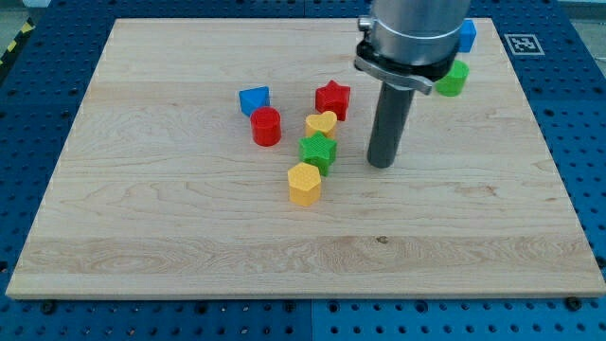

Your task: Push the green star slightly towards the left

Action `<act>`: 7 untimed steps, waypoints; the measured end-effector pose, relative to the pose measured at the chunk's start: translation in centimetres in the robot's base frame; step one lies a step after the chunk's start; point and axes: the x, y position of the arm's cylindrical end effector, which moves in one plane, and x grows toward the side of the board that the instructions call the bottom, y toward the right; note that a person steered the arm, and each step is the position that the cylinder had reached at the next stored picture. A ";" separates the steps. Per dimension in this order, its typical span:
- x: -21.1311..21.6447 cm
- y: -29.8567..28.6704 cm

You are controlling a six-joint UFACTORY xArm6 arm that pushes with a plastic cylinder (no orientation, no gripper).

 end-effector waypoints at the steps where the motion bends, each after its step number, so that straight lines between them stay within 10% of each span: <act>1: 0.0 -1.4; 7: 0.0 -7.1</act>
